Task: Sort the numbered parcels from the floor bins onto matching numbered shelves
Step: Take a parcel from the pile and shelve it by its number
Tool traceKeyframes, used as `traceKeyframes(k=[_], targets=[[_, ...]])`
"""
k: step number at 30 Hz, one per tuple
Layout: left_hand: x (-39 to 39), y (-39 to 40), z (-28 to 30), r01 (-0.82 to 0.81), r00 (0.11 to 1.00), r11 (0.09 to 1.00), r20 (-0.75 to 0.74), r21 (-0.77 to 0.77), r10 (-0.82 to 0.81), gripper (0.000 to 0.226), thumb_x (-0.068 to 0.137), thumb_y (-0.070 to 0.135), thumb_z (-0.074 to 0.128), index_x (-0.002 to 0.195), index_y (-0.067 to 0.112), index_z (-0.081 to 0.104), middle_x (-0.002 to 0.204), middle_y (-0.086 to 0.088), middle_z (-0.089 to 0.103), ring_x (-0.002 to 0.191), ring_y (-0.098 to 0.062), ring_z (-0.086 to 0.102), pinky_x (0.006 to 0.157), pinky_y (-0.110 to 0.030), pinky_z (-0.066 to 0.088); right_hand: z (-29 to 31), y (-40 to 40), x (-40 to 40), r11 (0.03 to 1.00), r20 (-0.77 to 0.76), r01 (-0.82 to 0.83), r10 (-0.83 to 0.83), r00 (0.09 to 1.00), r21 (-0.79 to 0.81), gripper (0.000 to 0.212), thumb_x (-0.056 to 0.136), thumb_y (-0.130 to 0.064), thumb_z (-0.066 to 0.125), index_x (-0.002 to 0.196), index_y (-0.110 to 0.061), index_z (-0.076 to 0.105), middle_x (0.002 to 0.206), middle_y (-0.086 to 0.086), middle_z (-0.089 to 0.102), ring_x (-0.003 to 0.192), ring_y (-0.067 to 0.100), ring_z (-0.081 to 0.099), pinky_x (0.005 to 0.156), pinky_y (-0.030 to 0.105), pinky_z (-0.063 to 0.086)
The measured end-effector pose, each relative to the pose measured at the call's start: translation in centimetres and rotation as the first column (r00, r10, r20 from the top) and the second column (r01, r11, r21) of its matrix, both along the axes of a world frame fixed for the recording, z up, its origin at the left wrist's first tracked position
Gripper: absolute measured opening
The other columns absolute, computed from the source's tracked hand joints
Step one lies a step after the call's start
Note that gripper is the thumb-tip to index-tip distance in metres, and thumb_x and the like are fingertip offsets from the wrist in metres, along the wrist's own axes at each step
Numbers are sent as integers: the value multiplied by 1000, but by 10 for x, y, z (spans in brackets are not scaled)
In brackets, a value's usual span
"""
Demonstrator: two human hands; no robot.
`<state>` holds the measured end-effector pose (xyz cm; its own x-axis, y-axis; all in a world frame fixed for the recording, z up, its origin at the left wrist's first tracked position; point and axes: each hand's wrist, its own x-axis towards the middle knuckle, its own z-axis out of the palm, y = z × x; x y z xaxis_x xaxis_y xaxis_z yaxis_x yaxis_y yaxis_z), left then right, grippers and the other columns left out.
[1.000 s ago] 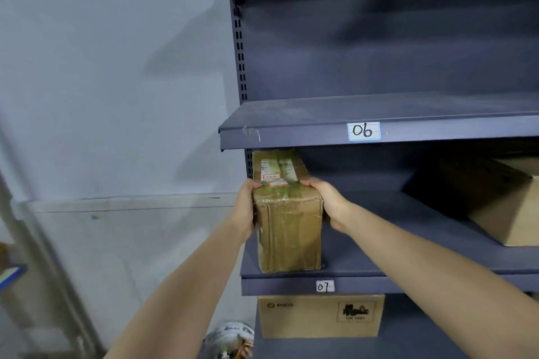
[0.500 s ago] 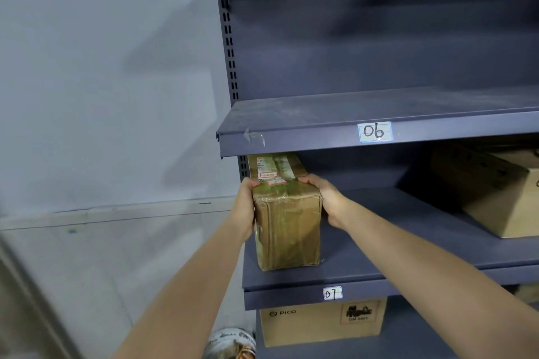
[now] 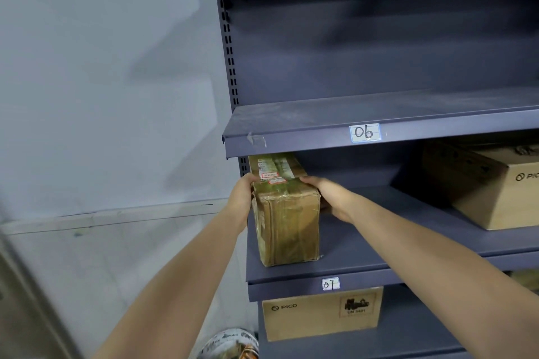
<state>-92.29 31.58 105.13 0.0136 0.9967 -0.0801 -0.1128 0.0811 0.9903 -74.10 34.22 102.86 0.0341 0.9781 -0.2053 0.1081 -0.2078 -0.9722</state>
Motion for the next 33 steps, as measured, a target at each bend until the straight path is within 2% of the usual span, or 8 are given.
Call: traceKeyframes(k=[6,11,17,19,21,24,28,33], targets=[[-10,-25,21,-5,999,999,-51,41,7,28,99,17,36,78,17,55,67,4,63,65,-8,54,56,-20,38,9,-22,4,989,45,122,-126,991,82,53,84,-48,64,126,-15,57,113,4,65,106,21,60,86,37,49],[-20,-50,22,24,993,999,-115,33,-20,16,99,21,40,104,16,55,99,1,55,98,-17,48,91,-27,30,13,-54,6,986,63,142,-148,987,85,46,96,-36,57,136,-15,48,131,5,55,121,23,52,97,39,45],[-12,-77,25,15,983,1000,-184,16,-11,16,99,22,43,94,18,57,86,6,55,77,-11,50,67,-24,37,14,-99,26,985,109,133,-144,984,107,44,99,-33,52,139,-15,46,142,6,50,126,25,52,100,38,43],[-5,-82,24,9,965,1000,-262,-14,-12,20,97,25,48,111,15,58,109,-2,57,99,-19,53,79,-27,36,16,-111,36,980,131,145,-163,978,135,45,98,-35,54,138,-17,48,142,5,51,125,24,52,97,35,43],[6,-89,21,-9,923,1000,-384,14,13,39,95,26,51,132,11,51,128,-3,50,121,-26,47,91,-30,35,18,-123,49,973,210,136,-174,962,186,47,95,-39,57,138,-21,49,141,3,51,124,22,51,99,33,42],[28,-104,20,31,852,996,-524,78,15,43,93,27,54,133,12,53,133,-6,55,119,-28,51,101,-34,41,24,-146,69,964,366,80,-172,915,253,55,93,-40,59,142,-21,45,144,2,49,130,21,47,106,29,36],[73,-137,26,146,723,977,-691,156,2,33,94,24,51,124,11,58,120,-9,56,109,-26,52,88,-26,37,33,-190,100,955,519,-16,-148,842,297,60,94,-37,59,148,-22,36,149,3,42,134,22,44,105,29,37],[150,-183,24,389,435,903,-900,181,-7,60,95,31,50,149,12,33,155,-8,33,139,-27,35,108,-31,32,37,-259,160,947,827,-166,-144,544,274,66,95,-36,56,153,-23,25,154,5,35,132,25,45,103,30,38]])
